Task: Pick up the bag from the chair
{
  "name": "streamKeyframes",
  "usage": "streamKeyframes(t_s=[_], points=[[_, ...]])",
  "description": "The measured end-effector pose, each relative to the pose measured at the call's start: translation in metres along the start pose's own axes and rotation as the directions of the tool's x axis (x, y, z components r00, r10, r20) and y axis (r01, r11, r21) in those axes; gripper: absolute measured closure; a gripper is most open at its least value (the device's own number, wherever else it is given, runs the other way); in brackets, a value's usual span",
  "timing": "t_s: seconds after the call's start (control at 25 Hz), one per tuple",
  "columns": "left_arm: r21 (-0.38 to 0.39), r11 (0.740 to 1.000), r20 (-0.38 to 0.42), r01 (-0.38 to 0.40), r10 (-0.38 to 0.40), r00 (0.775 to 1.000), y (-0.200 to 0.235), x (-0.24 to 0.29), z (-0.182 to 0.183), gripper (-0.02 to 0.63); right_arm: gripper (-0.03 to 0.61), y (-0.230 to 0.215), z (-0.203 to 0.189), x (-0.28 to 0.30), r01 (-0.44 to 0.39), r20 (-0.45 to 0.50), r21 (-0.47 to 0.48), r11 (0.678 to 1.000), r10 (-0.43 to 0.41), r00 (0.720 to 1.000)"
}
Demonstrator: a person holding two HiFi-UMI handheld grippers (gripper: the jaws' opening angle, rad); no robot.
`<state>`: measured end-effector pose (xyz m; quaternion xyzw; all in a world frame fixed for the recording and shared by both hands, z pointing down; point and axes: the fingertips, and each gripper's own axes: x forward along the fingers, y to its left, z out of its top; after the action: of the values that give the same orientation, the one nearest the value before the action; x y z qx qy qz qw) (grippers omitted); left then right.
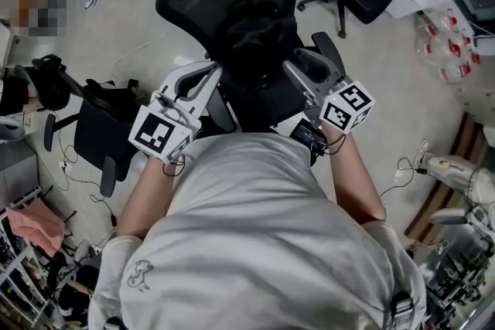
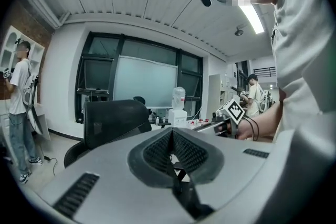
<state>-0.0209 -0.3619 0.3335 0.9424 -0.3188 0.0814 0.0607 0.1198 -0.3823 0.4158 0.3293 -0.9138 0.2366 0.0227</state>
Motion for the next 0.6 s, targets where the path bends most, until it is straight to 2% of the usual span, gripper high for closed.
streamKeyframes(t_s=[0.36, 0.6], points=[[-0.009, 1.000, -0.042, 0.002, -0.003, 0.999, 0.018, 0.027, -0.012, 0.603, 0.408, -0.045, -0.034, 0.027, 0.008, -0.055, 0.130, 0.991, 0.000, 0.998], [-0.033, 0.999, -0.083, 0.029, -0.032, 0.996, 0.034, 0.041, -0.039, 0.603, 0.397, -0.071, -0.065, 0.045, 0.021, -0.100, 0.184, 0.983, -0.003, 0.995]])
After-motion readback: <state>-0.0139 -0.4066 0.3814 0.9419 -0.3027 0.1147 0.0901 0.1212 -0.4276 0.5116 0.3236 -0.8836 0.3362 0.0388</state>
